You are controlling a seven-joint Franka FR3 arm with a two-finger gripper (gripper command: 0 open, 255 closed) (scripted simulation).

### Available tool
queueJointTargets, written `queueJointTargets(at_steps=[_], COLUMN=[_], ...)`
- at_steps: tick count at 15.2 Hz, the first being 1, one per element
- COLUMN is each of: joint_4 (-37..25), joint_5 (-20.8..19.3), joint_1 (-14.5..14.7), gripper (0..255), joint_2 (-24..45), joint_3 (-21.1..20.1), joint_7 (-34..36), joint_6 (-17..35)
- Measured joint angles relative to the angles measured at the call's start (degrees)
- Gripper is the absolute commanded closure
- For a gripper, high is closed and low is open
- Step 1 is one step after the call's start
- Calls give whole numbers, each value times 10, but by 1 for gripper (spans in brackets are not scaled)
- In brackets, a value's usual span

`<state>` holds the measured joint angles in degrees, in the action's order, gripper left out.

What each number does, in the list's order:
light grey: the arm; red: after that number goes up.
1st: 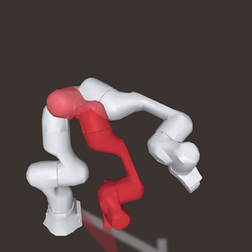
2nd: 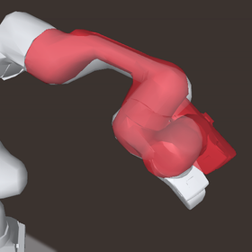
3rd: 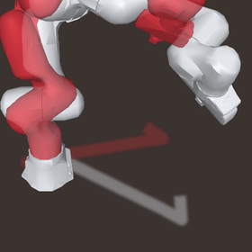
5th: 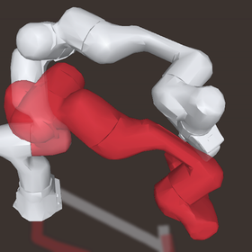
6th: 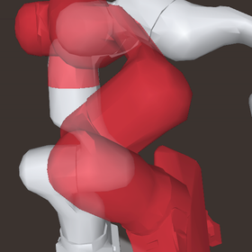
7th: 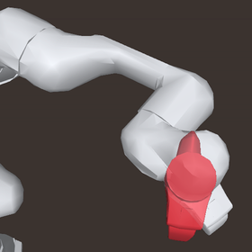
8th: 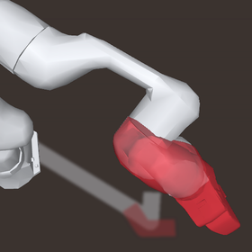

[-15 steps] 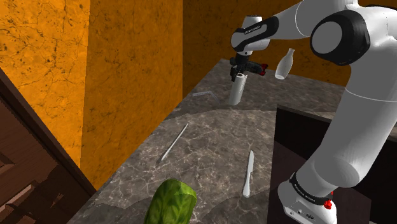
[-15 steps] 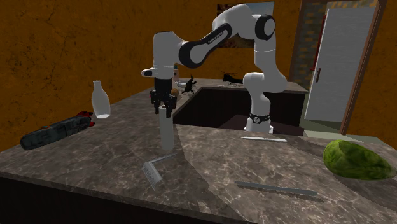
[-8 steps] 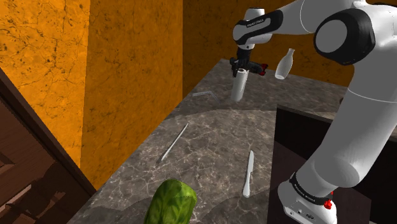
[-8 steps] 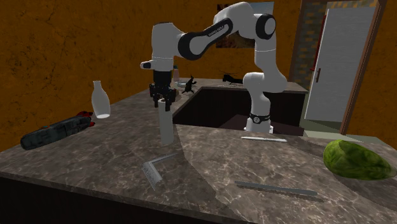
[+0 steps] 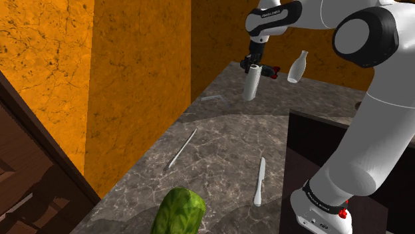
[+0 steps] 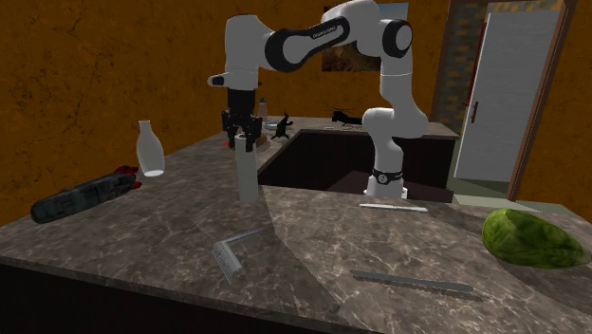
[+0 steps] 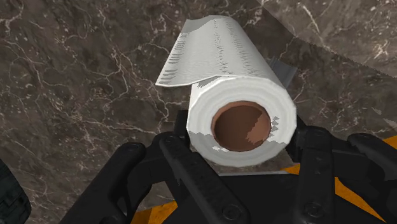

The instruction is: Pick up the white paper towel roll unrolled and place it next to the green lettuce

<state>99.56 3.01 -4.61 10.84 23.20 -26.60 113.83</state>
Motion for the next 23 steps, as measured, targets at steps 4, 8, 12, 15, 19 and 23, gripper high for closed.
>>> queueJointTargets(at_steps=[4, 8, 12, 15, 19, 23], joint_4=[-26, -54, -81, -107, -147, -183], joint_5=[-2, -3, -4, -4, -1, 1], joint_1=[0, 0, -1, -2, -5, -7], gripper=[255, 255, 255, 255, 255, 255], joint_2=[-5, -6, -8, -7, -1, 4], joint_3=[1, 1, 2, 3, 3, 4], joint_7=[1, 2, 2, 1, 0, -2], joint_6=[-30, -59, -89, -113, -147, -179])
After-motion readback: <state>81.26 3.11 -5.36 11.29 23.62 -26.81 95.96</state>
